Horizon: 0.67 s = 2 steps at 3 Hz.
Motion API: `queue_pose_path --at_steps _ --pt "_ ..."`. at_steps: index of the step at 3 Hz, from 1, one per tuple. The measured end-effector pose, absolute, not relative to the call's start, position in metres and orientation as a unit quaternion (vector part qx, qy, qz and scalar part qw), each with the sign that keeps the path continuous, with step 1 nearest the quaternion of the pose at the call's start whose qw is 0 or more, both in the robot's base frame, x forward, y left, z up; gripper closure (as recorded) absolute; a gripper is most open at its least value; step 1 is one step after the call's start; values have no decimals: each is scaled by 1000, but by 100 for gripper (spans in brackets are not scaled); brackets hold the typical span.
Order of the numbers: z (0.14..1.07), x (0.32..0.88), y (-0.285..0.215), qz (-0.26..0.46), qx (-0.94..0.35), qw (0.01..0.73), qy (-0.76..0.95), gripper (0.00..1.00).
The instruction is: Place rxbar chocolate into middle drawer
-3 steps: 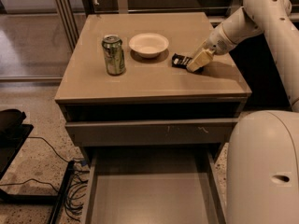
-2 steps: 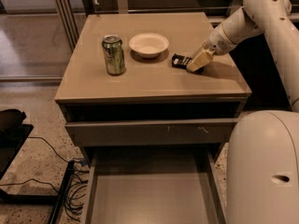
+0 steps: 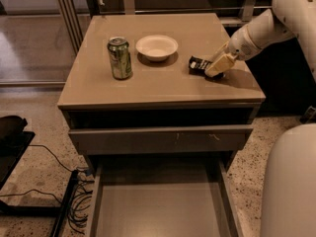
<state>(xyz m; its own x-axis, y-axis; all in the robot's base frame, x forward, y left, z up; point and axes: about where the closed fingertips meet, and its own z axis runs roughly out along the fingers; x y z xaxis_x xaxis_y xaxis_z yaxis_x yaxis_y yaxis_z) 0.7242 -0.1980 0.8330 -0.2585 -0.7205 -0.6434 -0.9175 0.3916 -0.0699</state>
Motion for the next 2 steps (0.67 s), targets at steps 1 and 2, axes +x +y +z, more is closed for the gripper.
queue_pose_path --at_steps 1,2 --pt "846 686 -214 157 -526 332 767 100" --pt "866 616 -224 147 -531 368 749 100"
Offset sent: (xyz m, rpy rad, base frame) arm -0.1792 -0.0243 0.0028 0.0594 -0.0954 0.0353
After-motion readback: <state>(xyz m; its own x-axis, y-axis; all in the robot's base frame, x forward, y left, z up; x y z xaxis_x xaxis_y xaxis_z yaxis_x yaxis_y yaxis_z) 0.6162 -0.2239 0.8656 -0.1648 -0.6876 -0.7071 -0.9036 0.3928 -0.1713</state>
